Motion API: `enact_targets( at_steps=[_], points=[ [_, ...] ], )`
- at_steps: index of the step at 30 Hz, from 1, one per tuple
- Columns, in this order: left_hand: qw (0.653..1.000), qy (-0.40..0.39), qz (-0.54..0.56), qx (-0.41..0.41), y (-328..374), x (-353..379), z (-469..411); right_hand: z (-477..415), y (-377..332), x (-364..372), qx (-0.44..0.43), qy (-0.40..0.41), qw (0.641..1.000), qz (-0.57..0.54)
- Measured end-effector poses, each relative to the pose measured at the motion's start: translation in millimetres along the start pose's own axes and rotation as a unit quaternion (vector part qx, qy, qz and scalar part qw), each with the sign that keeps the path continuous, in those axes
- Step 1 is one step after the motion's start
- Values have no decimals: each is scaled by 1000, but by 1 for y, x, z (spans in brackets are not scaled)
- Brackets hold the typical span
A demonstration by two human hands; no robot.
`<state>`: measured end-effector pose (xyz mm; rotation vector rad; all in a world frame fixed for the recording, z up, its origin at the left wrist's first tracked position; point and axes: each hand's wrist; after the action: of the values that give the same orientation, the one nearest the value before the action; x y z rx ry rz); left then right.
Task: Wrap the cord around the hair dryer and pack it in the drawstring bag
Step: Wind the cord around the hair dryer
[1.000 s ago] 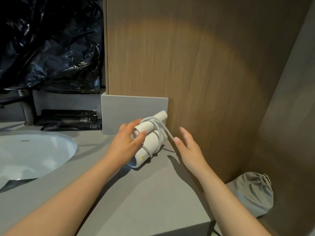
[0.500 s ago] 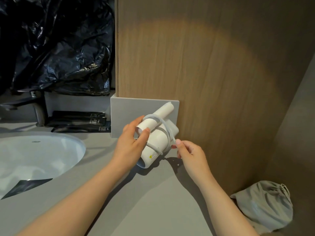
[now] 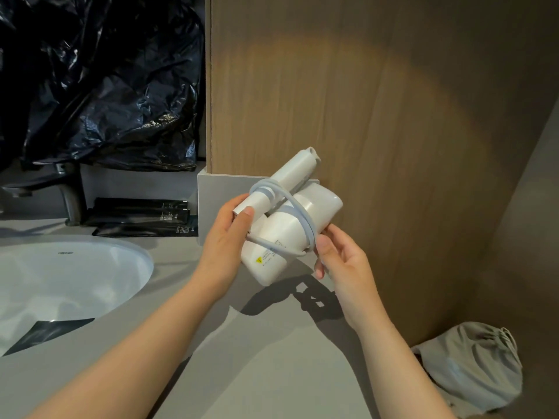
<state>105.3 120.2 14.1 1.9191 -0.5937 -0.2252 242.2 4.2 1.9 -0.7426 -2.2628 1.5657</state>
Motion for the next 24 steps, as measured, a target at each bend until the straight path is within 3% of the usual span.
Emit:
enact_targets(
  at_steps=[5,9,14,18,21,24],
  points=[
    [998,38,-32,-44,-6,-7,-6,0,8,6,-18,40,998,-49],
    [993,45,-105,2,-11,-3,-1,3,10,8,-30,65,996,-59],
    [985,-84,-148,17,-10,-5,1,7,7,3,-43,92,993,-62],
    [954,-130,-269,15,-10,-3,8,11,8,0,-59,106,992,-45],
    [962,-113,-243,46,-10,-6,7,13,6,1,-66,92,992,-47],
    [980,-103,-169,22,-9,-12,3,13,3,2,-65,63,995,-48]
  ],
)
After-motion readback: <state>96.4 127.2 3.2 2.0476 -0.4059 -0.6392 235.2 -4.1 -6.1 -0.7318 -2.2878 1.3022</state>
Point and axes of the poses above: each hand's wrist, its own z-axis away from the middle knuckle, its own x-axis out of the palm, y = z × x, and after that the axes turned 1 degree about -x, right-handed
